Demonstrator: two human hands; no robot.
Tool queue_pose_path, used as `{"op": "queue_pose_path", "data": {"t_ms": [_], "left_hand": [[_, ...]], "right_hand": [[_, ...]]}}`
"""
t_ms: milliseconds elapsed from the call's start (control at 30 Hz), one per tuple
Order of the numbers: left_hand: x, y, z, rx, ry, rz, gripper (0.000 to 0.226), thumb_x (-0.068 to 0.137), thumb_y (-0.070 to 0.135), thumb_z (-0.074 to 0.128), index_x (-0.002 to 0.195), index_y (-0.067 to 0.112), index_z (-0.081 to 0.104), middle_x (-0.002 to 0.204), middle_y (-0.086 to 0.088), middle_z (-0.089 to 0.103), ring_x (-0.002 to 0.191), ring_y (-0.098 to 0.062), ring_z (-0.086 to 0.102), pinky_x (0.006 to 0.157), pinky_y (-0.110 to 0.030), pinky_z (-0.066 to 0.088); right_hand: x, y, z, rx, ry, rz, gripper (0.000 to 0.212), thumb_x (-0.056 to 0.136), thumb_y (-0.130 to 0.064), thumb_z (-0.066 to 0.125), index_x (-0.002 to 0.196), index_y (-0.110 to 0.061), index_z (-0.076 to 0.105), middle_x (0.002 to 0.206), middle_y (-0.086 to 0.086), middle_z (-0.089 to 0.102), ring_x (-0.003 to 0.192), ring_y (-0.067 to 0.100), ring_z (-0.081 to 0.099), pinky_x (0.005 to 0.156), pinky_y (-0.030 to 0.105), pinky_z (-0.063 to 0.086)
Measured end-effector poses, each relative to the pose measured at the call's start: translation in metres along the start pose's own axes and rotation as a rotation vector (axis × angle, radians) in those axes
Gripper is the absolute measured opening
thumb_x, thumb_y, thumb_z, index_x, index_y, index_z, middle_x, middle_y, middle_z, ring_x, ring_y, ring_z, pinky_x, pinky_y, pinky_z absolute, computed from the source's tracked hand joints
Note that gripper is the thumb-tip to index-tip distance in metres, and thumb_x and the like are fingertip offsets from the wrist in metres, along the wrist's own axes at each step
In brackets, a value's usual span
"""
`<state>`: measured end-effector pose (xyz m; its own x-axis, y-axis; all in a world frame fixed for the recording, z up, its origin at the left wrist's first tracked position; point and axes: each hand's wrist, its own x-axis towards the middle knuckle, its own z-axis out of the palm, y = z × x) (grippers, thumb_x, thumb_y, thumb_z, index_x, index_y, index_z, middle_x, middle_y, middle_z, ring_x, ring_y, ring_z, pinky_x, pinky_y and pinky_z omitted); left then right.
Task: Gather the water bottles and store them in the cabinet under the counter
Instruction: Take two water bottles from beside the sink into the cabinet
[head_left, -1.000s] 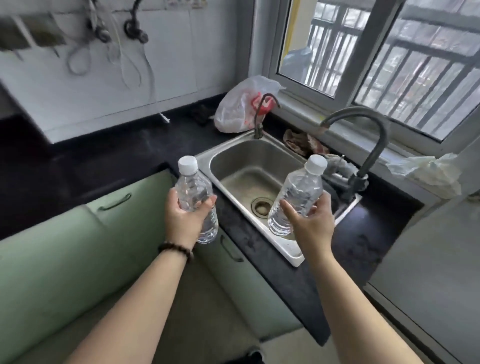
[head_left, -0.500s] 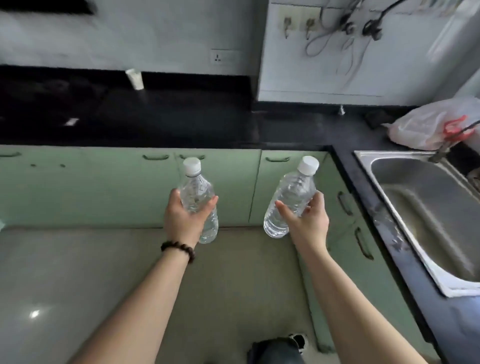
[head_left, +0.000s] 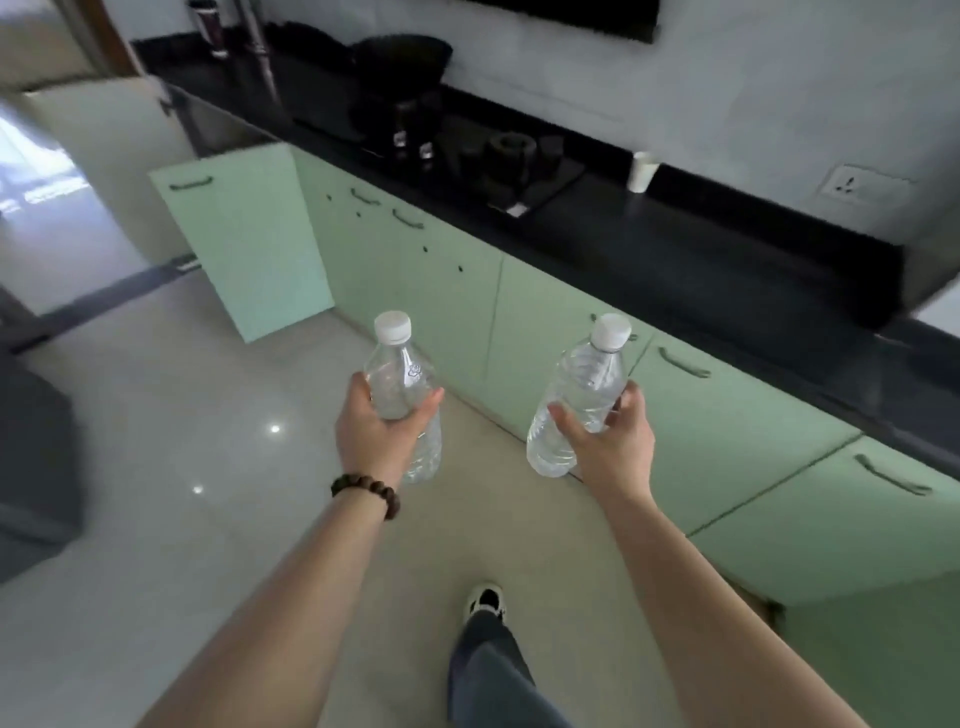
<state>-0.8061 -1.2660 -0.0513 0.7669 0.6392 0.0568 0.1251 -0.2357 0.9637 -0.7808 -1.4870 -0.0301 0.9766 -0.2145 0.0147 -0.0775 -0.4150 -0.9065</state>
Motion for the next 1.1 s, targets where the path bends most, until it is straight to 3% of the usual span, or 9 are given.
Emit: {"op": "queue_pose_path", "data": {"t_ms": [100, 200, 367, 567, 767, 900, 1100], "left_hand": [[0.040, -0.017, -0.022, -0.009, 0.069, -0.065, 0.045, 0.066, 0.034, 0.087, 0.097, 0.021, 0.057, 0.083, 0.016, 0.064, 0.075, 0.003, 0.060, 0.062, -0.013, 0.042], [0.089, -0.031, -0.036, 0.014, 0.129, -0.102, 0.047, 0.067, 0.034, 0.086, 0.099, 0.019, 0.057, 0.083, 0.014, 0.062, 0.076, -0.001, 0.060, 0.058, -0.010, 0.039], [0.191, -0.051, -0.050, 0.069, 0.202, -0.122, 0.049, 0.066, 0.040, 0.086, 0.100, 0.020, 0.056, 0.087, 0.005, 0.066, 0.082, -0.014, 0.064, 0.066, -0.020, 0.043], [0.309, -0.058, -0.082, 0.078, 0.339, -0.155, 0.047, 0.068, 0.038, 0.086, 0.100, 0.019, 0.057, 0.087, 0.009, 0.067, 0.082, -0.011, 0.065, 0.067, -0.020, 0.046], [0.389, -0.078, -0.132, 0.082, 0.435, -0.194, 0.044, 0.068, 0.037, 0.086, 0.095, 0.022, 0.055, 0.086, 0.008, 0.067, 0.082, -0.012, 0.066, 0.071, -0.028, 0.051], [0.442, -0.099, -0.174, 0.089, 0.489, -0.195, 0.048, 0.069, 0.037, 0.085, 0.103, 0.019, 0.057, 0.090, 0.009, 0.065, 0.084, -0.007, 0.064, 0.068, -0.019, 0.047], [0.549, -0.145, -0.256, 0.134, 0.527, -0.190, 0.048, 0.070, 0.039, 0.084, 0.102, 0.018, 0.055, 0.088, 0.011, 0.062, 0.082, -0.006, 0.060, 0.065, -0.017, 0.043]], "right_hand": [[0.025, -0.017, 0.056, 0.017, -0.092, -0.037, 0.046, 0.071, -0.036, 0.081, 0.102, -0.024, 0.049, 0.093, -0.010, 0.064, 0.084, 0.010, 0.062, 0.068, 0.024, 0.042], [0.059, -0.032, 0.115, 0.029, -0.164, -0.069, 0.046, 0.070, -0.034, 0.082, 0.101, -0.025, 0.049, 0.089, -0.013, 0.063, 0.081, 0.005, 0.061, 0.064, 0.018, 0.042], [0.126, -0.061, 0.218, 0.075, -0.264, -0.079, 0.044, 0.070, -0.031, 0.083, 0.099, -0.024, 0.050, 0.084, -0.013, 0.062, 0.076, -0.002, 0.060, 0.060, 0.013, 0.040], [0.193, -0.111, 0.335, 0.097, -0.382, -0.103, 0.044, 0.070, -0.027, 0.084, 0.099, -0.023, 0.051, 0.085, -0.011, 0.062, 0.077, 0.001, 0.060, 0.058, 0.006, 0.039], [0.218, -0.158, 0.442, 0.066, -0.493, -0.156, 0.049, 0.069, -0.028, 0.084, 0.105, -0.021, 0.052, 0.090, -0.012, 0.061, 0.079, -0.002, 0.059, 0.061, 0.007, 0.041], [0.225, -0.187, 0.522, 0.042, -0.539, -0.183, 0.054, 0.068, -0.032, 0.084, 0.109, -0.020, 0.052, 0.097, -0.005, 0.064, 0.085, 0.012, 0.062, 0.071, 0.025, 0.046], [0.224, -0.244, 0.664, 0.069, -0.549, -0.219, 0.052, 0.070, -0.031, 0.084, 0.109, -0.021, 0.051, 0.096, -0.006, 0.062, 0.083, 0.010, 0.060, 0.065, 0.011, 0.039]]}}
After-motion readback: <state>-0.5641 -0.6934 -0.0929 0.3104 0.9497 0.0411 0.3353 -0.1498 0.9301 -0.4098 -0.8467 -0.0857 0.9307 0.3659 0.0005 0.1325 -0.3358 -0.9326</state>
